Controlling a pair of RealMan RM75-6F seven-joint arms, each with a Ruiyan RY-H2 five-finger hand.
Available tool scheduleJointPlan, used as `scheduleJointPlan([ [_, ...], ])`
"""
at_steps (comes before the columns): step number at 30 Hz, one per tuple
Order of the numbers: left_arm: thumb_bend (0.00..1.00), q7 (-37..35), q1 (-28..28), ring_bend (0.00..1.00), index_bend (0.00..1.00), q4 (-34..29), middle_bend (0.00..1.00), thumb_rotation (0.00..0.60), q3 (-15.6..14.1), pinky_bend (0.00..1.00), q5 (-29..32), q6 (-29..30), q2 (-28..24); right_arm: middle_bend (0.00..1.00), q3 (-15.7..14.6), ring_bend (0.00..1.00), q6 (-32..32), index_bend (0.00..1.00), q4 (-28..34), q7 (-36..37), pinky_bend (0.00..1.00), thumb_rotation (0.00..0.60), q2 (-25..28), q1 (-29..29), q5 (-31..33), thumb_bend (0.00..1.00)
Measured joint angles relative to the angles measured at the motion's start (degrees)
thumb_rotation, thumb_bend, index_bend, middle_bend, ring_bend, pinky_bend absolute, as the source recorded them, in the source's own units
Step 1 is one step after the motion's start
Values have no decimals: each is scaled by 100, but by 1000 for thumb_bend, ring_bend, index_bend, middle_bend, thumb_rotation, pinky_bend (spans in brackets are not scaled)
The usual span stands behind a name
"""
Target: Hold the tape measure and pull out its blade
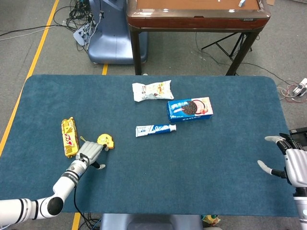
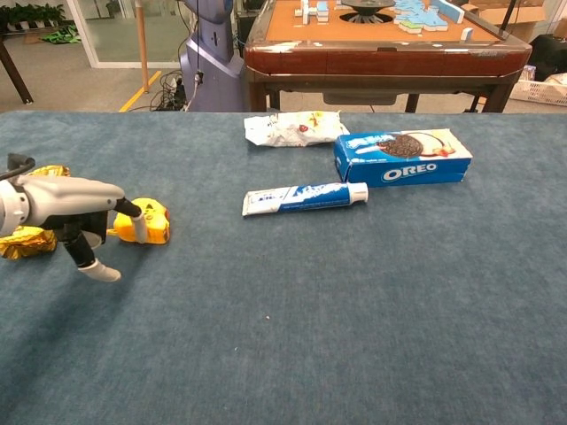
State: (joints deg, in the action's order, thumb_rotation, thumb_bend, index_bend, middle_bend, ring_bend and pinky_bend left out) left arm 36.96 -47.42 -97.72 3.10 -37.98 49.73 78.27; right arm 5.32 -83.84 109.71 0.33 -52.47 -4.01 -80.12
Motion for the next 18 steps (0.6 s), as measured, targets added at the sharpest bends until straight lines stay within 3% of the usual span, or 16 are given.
scheduleJointPlan([
  [4, 196, 63, -65, 882, 237, -13, 981, 600, -2, 944, -10, 175, 24, 317, 5, 162, -39, 303, -18, 37, 215, 600, 17, 33, 7, 250],
  [9, 195, -11, -11, 765, 269, -244, 853, 600, 35, 906, -46, 556, -90, 317, 7, 162, -49, 303, -50, 88, 215, 600, 6, 50, -2, 251],
  [12, 195, -130, 110, 647, 296, -273, 715, 600, 64, 889, -324, 950, -88, 317, 1, 162, -31, 303, -58, 97, 215, 600, -3, 49, -12, 251],
  [16, 196, -274, 288, 466, 267, -117, 443, 600, 94, 822, -807, 1448, 96, 317, 3, 162, -29, 303, -64, 110, 215, 600, -12, 43, -48, 251],
  [18, 196, -242, 301, 411, 247, 25, 385, 600, 104, 772, -855, 1491, 234, 317, 4, 162, -34, 303, -67, 120, 215, 600, -6, 46, -62, 251],
])
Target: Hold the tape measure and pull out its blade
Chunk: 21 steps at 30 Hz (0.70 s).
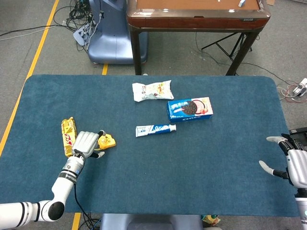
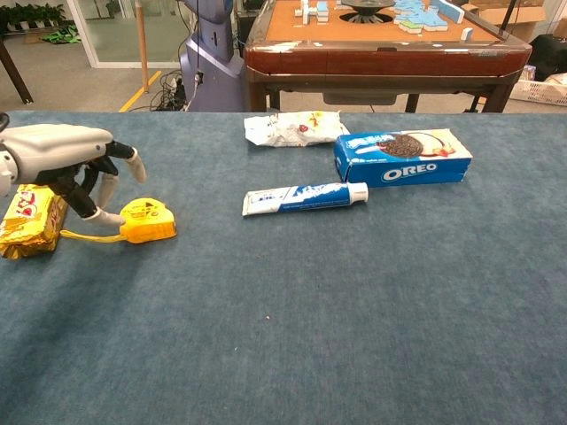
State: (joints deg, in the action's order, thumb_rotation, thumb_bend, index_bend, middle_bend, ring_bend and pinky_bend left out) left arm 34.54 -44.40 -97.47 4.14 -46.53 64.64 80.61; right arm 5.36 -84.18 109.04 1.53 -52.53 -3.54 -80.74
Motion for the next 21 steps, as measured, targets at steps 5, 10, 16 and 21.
scheduleJointPlan([
  [5, 195, 319, -99, 305, 173, 267, 272, 600, 77, 676, 298, -74, 296, 320, -5, 162, -28, 307, -3, 45, 215, 600, 41, 29, -20, 251],
  [10, 195, 1011, -303, 273, 148, 478, 242, 594, 160, 629, 858, -30, 579, 326, -25, 162, -28, 314, -52, 113, 216, 600, 59, 57, -29, 251],
  [16, 195, 1820, -560, 250, 137, 696, 226, 536, 245, 600, 1596, 112, 860, 326, -30, 162, -34, 314, -109, 172, 216, 600, 70, 83, -24, 251],
  [21, 177, 2340, -709, 228, 126, 777, 200, 497, 304, 574, 2050, 273, 994, 328, -28, 162, -31, 314, -124, 185, 216, 600, 78, 91, -16, 251],
])
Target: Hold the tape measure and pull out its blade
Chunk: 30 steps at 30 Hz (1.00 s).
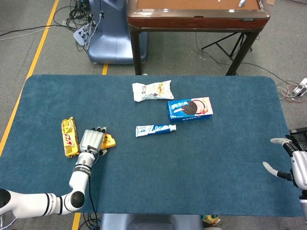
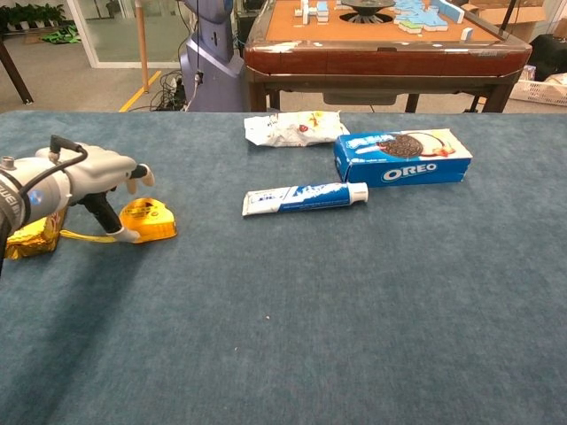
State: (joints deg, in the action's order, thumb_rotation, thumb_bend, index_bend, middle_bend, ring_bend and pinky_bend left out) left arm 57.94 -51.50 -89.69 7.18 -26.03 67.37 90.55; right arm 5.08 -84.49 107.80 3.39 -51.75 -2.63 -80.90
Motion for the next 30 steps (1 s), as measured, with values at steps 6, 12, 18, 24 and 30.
scheduleJointPlan([
  [6, 171, 395, -178, 227, 127, 33, 198, 428, 93, 567, 582, 50, 85, 328, 5, 162, 29, 314, -15, 7, 216, 600, 13, -3, 21, 251],
  [12, 169, 557, -270, 228, 145, 202, 198, 366, 130, 566, 862, 35, 187, 328, 11, 162, 34, 314, -10, 3, 216, 600, 26, 0, 32, 251],
  [18, 169, 657, -320, 236, 173, 353, 198, 362, 146, 567, 1056, -12, 264, 328, 21, 162, 25, 314, -4, -9, 216, 600, 36, 9, 49, 251],
  [24, 169, 629, -328, 247, 207, 447, 199, 360, 163, 567, 1079, -17, 336, 328, 26, 162, 38, 314, 22, -35, 216, 600, 47, 1, 49, 251],
  [30, 168, 553, -321, 286, 303, 655, 285, 360, 180, 567, 983, 17, 435, 328, 34, 162, 42, 324, 41, -67, 216, 600, 61, 6, 86, 251],
])
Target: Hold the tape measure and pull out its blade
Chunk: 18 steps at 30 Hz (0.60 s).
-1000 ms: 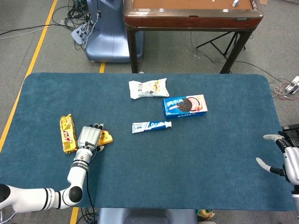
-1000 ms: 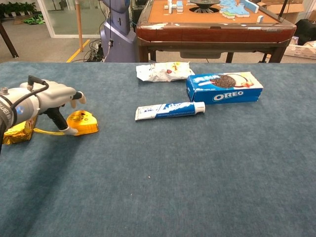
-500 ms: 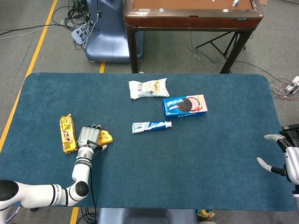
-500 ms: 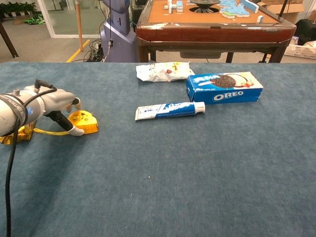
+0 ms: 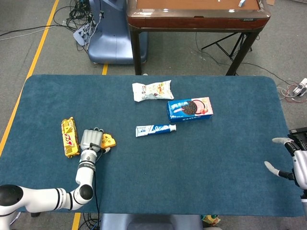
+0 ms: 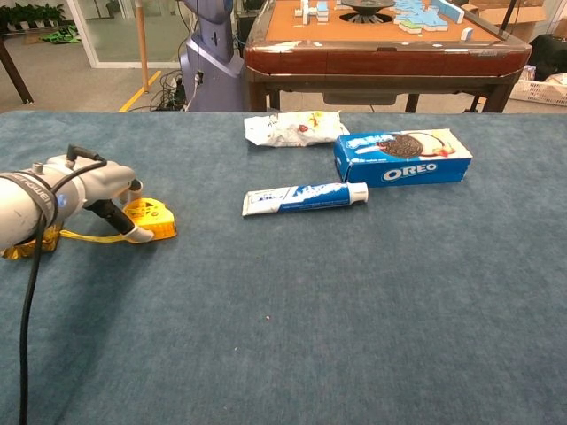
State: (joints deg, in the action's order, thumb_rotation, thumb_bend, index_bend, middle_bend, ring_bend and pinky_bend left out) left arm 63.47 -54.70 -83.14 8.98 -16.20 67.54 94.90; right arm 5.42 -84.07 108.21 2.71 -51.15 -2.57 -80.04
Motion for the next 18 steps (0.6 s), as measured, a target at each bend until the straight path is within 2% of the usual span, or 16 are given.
scheduleJointPlan([
  [5, 169, -151, 47, 421, 452, 185, 451, 360, -13, 582, -195, -29, 71, 328, 12, 162, -11, 325, 43, -37, 216, 600, 17, -8, -22, 251],
  [7, 169, -358, 103, 451, 483, 278, 490, 360, -23, 598, -416, -34, 104, 328, 14, 162, -12, 325, 56, -55, 216, 600, 21, -16, -44, 251],
  [13, 169, -1149, 355, 473, 503, 382, 515, 365, -26, 610, -1140, -89, 62, 328, 52, 162, 16, 325, 152, -171, 216, 600, 11, -113, -164, 251],
  [18, 169, -1791, 572, 475, 502, 43, 516, 361, 61, 612, -1506, -192, -251, 327, 107, 163, 150, 325, 303, -335, 216, 600, -25, -323, -368, 251],
])
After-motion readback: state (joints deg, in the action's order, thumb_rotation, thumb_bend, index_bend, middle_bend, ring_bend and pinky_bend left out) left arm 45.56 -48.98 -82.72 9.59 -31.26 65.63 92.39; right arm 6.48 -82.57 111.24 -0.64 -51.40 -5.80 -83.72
